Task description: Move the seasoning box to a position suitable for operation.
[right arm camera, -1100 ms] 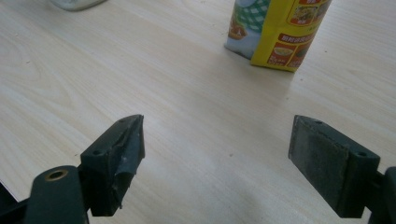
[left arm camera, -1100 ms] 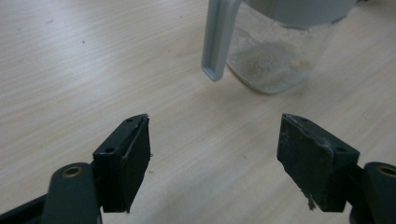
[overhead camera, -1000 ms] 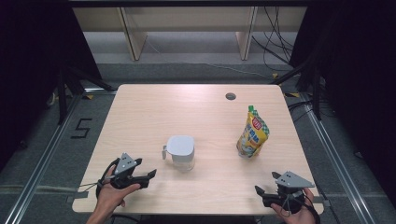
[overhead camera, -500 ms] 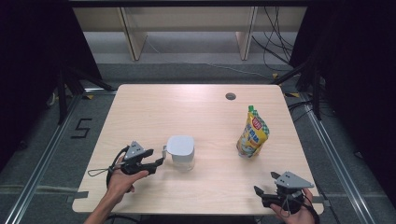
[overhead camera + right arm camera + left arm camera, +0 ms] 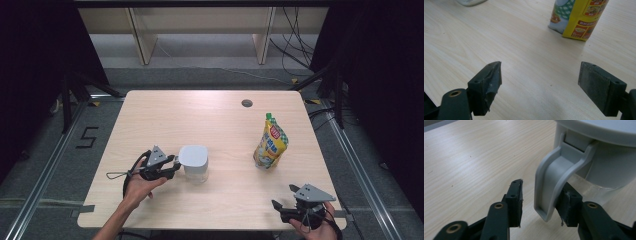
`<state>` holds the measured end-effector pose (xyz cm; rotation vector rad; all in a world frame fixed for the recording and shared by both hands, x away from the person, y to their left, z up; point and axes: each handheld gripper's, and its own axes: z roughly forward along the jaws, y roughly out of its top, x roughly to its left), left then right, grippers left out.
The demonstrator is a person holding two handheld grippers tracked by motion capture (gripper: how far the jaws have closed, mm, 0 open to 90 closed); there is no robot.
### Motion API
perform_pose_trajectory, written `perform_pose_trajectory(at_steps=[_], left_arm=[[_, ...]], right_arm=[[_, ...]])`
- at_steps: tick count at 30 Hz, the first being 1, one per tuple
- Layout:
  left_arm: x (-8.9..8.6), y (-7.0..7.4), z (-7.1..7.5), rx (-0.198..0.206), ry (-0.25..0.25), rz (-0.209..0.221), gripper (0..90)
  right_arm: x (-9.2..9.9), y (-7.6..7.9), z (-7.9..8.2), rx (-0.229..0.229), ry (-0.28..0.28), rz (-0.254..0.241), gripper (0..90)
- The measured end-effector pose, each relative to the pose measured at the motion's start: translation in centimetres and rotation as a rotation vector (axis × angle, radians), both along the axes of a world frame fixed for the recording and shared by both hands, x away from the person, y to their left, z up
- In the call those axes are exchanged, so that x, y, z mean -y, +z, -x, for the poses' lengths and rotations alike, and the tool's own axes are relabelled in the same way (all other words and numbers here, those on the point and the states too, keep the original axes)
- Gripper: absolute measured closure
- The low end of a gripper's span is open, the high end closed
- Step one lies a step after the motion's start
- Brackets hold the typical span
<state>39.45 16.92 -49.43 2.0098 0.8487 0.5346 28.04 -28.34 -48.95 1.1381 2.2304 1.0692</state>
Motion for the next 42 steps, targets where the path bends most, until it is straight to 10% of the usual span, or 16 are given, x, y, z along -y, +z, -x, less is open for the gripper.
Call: perform_pose_trajectory(at_steps=[6, 11, 30, 42], left_arm=[[0.4, 0.0, -0.1, 0.010, -0.024, -0.027, 70.6], [0.3, -0.1, 0.1, -0.020, -0.013, 0.033, 70.9], [1.3, 0.2, 3.0, -0.042, -0.074, 0.018, 69.8], [3.7, 0.3, 5.1, -0.042, -0.184, 0.015, 69.8]], right_arm=[[0.0, 0.0, 0.0, 0.007, 0.008, 0.004, 20.6], [-0.3, -0.1, 0.1, -0.024, 0.002, -0.009, 20.7], [-0.1, -0.1, -0.2, 0.018, 0.038, 0.034, 21.6], [-0.1, -0.1, -0.2, 0.030, 0.049, 0.041, 21.7]])
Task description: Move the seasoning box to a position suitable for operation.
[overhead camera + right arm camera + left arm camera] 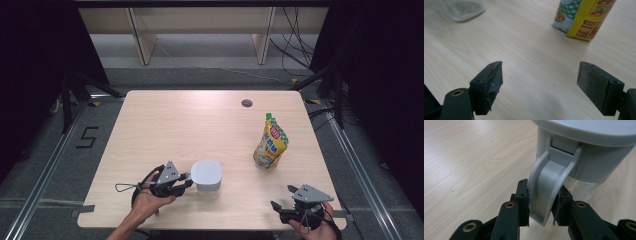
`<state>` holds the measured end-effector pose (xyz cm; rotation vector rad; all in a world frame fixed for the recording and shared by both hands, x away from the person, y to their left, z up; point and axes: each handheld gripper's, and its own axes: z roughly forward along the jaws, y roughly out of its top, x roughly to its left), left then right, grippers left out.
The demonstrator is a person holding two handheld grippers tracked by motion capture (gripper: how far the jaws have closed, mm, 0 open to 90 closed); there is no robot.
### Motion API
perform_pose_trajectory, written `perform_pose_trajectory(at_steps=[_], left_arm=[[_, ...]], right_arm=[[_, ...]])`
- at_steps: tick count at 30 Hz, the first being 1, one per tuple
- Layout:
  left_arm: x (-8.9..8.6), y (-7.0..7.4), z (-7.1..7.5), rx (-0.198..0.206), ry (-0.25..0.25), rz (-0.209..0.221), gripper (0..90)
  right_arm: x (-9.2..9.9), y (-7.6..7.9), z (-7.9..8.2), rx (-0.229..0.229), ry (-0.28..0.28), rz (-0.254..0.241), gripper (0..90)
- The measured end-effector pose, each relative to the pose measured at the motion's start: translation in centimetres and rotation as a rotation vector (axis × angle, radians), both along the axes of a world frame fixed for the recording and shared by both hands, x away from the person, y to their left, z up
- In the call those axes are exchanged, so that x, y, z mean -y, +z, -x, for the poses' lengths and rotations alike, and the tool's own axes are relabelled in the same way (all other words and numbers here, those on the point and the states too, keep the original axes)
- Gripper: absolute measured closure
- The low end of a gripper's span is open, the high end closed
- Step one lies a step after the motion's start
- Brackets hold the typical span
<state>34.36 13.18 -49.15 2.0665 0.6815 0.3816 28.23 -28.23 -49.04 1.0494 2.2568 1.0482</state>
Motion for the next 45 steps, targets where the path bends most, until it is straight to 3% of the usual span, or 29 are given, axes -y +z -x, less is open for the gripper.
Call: perform_pose_trajectory(at_steps=[5, 7, 8, 14, 16, 17, 19, 20, 22, 24, 26, 30, 31, 32, 36, 38, 40, 41, 42, 45], left_arm=[[0.4, -0.1, 0.7, -0.001, -0.016, 0.013, 69.7], [0.4, 0.1, 0.9, -0.001, -0.035, -0.022, 69.8], [0.6, 0.0, 1.0, 0.000, -0.037, 0.005, 69.8], [0.9, 0.0, 1.6, -0.020, -0.039, 0.003, 69.5], [0.9, 0.0, 1.7, -0.023, -0.037, 0.024, 69.3], [0.8, 0.0, 1.5, -0.022, -0.038, 0.009, 69.1], [0.8, 0.1, 1.5, -0.025, -0.045, 0.003, 69.0], [0.7, 0.1, 1.5, -0.023, -0.051, -0.013, 69.0], [0.8, 0.1, 1.7, -0.032, -0.037, 0.012, 68.8], [0.8, 0.2, 1.8, -0.020, -0.040, -0.008, 68.7], [0.8, 0.0, 1.8, -0.029, -0.031, 0.020, 68.5], [0.6, 0.1, 1.8, -0.028, -0.038, -0.001, 67.9], [0.5, 0.2, 1.8, -0.031, -0.048, -0.017, 67.3], [0.5, 0.2, 1.9, -0.031, -0.031, -0.002, 63.8], [-0.1, 0.7, 2.1, -0.020, -0.038, -0.023, 54.8], [-0.1, 0.8, 2.4, -0.025, -0.033, 0.006, 48.5], [-0.4, 1.2, 2.7, -0.021, -0.046, -0.006, 46.3], [-0.4, 1.2, 2.9, -0.014, -0.043, 0.012, 45.0], [-0.6, 1.5, 3.0, -0.018, -0.045, 0.003, 43.7], [-0.7, 1.9, 3.3, -0.036, -0.054, 0.030, 41.2]], right_arm=[[-0.1, 0.0, 0.1, -0.012, -0.006, -0.012, 21.7], [-0.1, 0.0, 0.0, -0.002, -0.004, -0.003, 21.8], [-0.1, 0.0, 0.0, -0.003, -0.004, -0.001, 21.7], [-0.1, 0.0, 0.0, -0.003, -0.004, -0.003, 21.8], [-0.1, 0.0, 0.0, -0.004, -0.003, -0.004, 21.8], [-0.1, 0.0, 0.0, -0.002, 0.000, -0.001, 21.8], [-0.2, 0.0, 0.0, -0.032, 0.006, -0.019, 21.8], [-0.3, 0.0, 0.0, -0.025, -0.001, -0.020, 21.8], [-0.1, 0.0, 0.0, -0.016, -0.003, -0.009, 21.8], [0.0, 0.0, -0.1, -0.009, 0.002, -0.007, 21.8], [0.0, -0.1, -0.2, 0.000, 0.002, -0.002, 21.8], [0.0, -0.1, -0.1, -0.032, 0.000, -0.021, 21.8], [0.1, -0.1, -0.1, -0.020, -0.005, -0.015, 21.8], [0.1, -0.1, -0.2, -0.031, 0.002, -0.022, 21.8], [0.1, -0.1, -0.1, -0.022, -0.009, -0.015, 21.8], [0.1, -0.1, -0.2, -0.009, -0.004, -0.009, 21.8], [0.1, -0.1, -0.2, -0.008, -0.006, -0.010, 21.8], [0.1, -0.1, -0.1, -0.022, -0.009, -0.015, 21.8], [0.1, -0.1, -0.2, -0.015, -0.011, -0.011, 21.8], [0.1, -0.1, -0.2, -0.008, -0.009, -0.007, 21.8]])
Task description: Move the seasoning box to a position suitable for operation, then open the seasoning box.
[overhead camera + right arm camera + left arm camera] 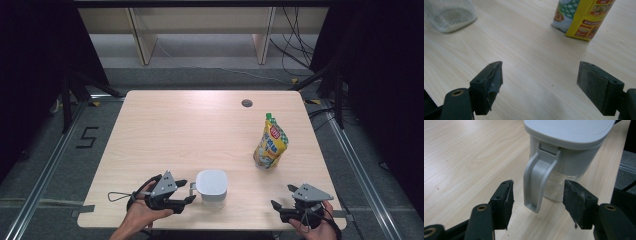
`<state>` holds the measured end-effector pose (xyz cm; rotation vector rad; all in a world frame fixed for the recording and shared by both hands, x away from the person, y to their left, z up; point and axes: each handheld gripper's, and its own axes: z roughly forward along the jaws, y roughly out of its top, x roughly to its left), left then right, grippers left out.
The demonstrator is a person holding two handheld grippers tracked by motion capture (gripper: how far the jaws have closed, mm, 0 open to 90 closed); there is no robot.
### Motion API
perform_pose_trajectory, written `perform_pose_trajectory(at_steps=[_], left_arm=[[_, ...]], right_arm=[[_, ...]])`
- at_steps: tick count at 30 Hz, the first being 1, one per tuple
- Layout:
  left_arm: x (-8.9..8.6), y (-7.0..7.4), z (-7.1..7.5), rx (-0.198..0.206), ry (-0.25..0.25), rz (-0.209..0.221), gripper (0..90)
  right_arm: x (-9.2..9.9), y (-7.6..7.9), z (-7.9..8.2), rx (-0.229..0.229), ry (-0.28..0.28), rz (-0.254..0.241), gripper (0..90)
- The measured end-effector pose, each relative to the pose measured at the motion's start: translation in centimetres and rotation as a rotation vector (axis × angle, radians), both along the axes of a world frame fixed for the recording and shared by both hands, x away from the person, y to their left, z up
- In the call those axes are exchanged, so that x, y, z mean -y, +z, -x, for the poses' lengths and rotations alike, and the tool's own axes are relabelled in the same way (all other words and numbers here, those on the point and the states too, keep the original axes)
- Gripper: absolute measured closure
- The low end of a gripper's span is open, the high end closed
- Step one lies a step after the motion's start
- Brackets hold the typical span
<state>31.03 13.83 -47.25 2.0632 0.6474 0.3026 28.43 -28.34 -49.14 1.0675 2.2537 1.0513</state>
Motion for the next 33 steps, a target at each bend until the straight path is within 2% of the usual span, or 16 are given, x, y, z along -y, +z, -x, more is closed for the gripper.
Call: perform_pose_trajectory(at_steps=[1, 4, 9, 13, 14, 15, 19, 20, 21, 22, 23, 24, 28, 29, 32, 33], left_arm=[[-0.1, 0.1, 0.0, 0.012, -0.008, -0.012, 41.2], [-0.2, 0.7, 0.3, -0.004, -0.013, -0.004, 41.3], [-0.6, 1.9, 0.5, 0.027, -0.019, 0.009, 45.3], [-0.7, 2.8, 0.8, 0.039, -0.002, 0.045, 54.5], [-0.9, 3.0, 0.7, 0.056, -0.005, 0.038, 58.1], [-0.9, 3.1, 0.8, 0.052, 0.002, 0.054, 61.2], [-0.9, 3.6, 0.8, 0.066, 0.014, 0.069, 74.1], [-0.8, 3.8, 0.8, 0.061, 0.022, 0.079, 77.0], [-0.7, 4.0, 0.7, 0.086, 0.000, 0.080, 79.8], [-0.5, 4.1, 0.8, 0.077, 0.016, 0.088, 82.3], [-0.4, 4.4, 0.7, 0.094, 0.001, 0.086, 84.1], [-0.2, 4.6, 0.7, 0.085, 0.009, 0.095, 85.8], [0.5, 5.3, 0.4, 0.107, -0.023, 0.084, 88.8], [0.7, 5.4, 0.2, 0.114, -0.030, 0.081, 88.9], [1.2, 5.4, -0.2, 0.094, -0.025, 0.092, 88.9], [1.3, 5.4, -0.3, 0.103, -0.033, 0.085, 88.9]], right_arm=[[0.0, 0.0, 0.0, 0.003, 0.006, 0.006, 21.8], [-0.1, 0.1, 0.1, -0.003, 0.002, 0.002, 21.8], [0.0, 0.0, -0.1, -0.003, -0.007, -0.011, 21.3], [0.2, -0.1, -0.2, -0.025, -0.023, -0.017, 21.2], [0.0, -0.1, 0.1, -0.061, -0.044, -0.038, 21.2], [0.2, -0.1, -0.2, -0.021, -0.020, -0.014, 21.3], [0.0, 0.1, 0.0, 0.009, -0.021, -0.014, 21.7], [-0.2, 0.2, 0.1, -0.012, -0.020, -0.031, 22.2], [-0.2, 0.2, 0.1, -0.002, -0.021, -0.020, 22.3], [-0.4, 0.2, 0.2, -0.010, -0.016, -0.029, 22.3], [-0.4, 0.3, 0.2, -0.005, -0.017, -0.019, 22.5], [-0.4, 0.3, 0.1, 0.018, -0.007, -0.015, 22.7], [-0.6, 0.3, 0.1, 0.021, -0.003, -0.026, 23.8], [-0.8, 0.4, 0.4, 0.005, -0.024, -0.043, 23.8], [-1.0, 0.4, 0.1, 0.025, -0.002, -0.056, 24.3], [-1.2, 0.5, 0.4, 0.004, -0.019, -0.060, 25.1]])
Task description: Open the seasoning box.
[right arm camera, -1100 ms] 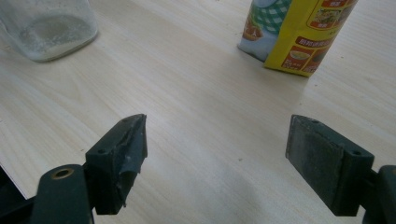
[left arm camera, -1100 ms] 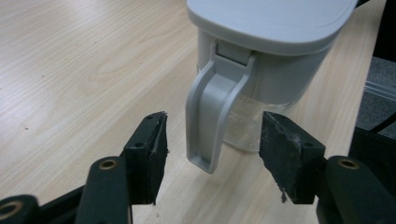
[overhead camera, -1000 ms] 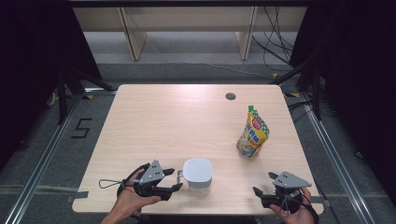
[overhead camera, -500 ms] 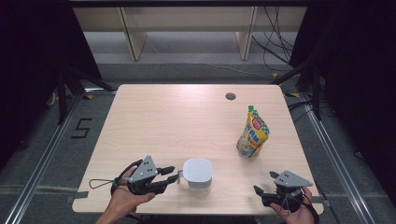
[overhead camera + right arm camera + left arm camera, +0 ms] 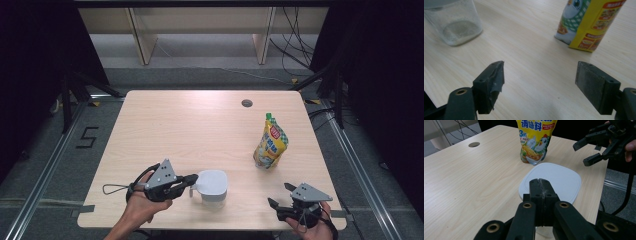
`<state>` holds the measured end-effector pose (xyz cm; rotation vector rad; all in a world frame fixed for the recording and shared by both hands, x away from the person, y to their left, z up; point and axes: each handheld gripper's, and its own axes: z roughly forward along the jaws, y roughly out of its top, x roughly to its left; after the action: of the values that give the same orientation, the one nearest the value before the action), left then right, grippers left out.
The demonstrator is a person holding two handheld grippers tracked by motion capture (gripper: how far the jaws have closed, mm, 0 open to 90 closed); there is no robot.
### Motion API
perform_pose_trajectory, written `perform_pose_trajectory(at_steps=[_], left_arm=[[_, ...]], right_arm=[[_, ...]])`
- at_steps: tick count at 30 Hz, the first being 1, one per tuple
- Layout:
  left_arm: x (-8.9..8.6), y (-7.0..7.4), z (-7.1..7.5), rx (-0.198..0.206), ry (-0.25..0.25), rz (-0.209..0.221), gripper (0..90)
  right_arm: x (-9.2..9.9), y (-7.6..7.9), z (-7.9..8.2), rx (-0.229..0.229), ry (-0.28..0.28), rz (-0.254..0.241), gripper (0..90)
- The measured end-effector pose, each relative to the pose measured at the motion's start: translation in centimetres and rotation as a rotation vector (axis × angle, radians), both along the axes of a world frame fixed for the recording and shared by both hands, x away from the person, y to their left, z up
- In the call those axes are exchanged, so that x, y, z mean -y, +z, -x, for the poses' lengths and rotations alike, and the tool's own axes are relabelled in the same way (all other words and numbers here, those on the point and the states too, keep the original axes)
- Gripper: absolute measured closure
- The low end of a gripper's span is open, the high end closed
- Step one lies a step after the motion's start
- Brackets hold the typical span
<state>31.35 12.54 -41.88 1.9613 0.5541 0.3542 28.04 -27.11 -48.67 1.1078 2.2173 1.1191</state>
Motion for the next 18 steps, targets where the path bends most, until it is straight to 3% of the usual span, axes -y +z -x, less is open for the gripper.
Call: perform_pose_trajectory(at_steps=[1, 2, 7, 10, 12, 15, 16, 18], left_arm=[[0.1, -0.1, -0.2, -0.002, -0.010, 0.003, 89.0], [0.2, -0.1, -0.2, -0.007, -0.002, -0.002, 88.9], [0.6, -0.5, -0.5, -0.017, -0.007, -0.003, 89.0], [0.6, -0.8, -0.6, -0.024, 0.003, -0.009, 89.0], [0.5, -0.8, -0.8, -0.017, -0.005, -0.011, 88.9], [0.4, -0.9, -0.7, -0.032, 0.017, -0.007, 88.9], [0.4, -1.0, -0.9, -0.019, -0.002, -0.013, 88.9], [0.4, -1.2, -0.8, -0.045, 0.019, -0.004, 88.9]], right_arm=[[0.1, 0.0, -0.4, 0.048, 0.035, 0.011, 25.8], [-0.2, 0.1, -0.1, 0.020, 0.026, 0.004, 27.3], [-0.8, 0.4, -0.1, 0.095, 0.064, 0.007, 38.0], [-1.2, 0.7, 0.0, 0.113, 0.086, -0.022, 46.1], [-1.6, 0.8, 0.3, 0.095, 0.091, -0.060, 49.0], [-2.3, 0.7, 0.1, 0.103, 0.130, -0.063, 54.3], [-2.5, 0.7, 0.0, 0.103, 0.141, -0.069, 55.7], [-3.5, 0.9, 0.2, 0.094, 0.160, -0.086, 59.6]])
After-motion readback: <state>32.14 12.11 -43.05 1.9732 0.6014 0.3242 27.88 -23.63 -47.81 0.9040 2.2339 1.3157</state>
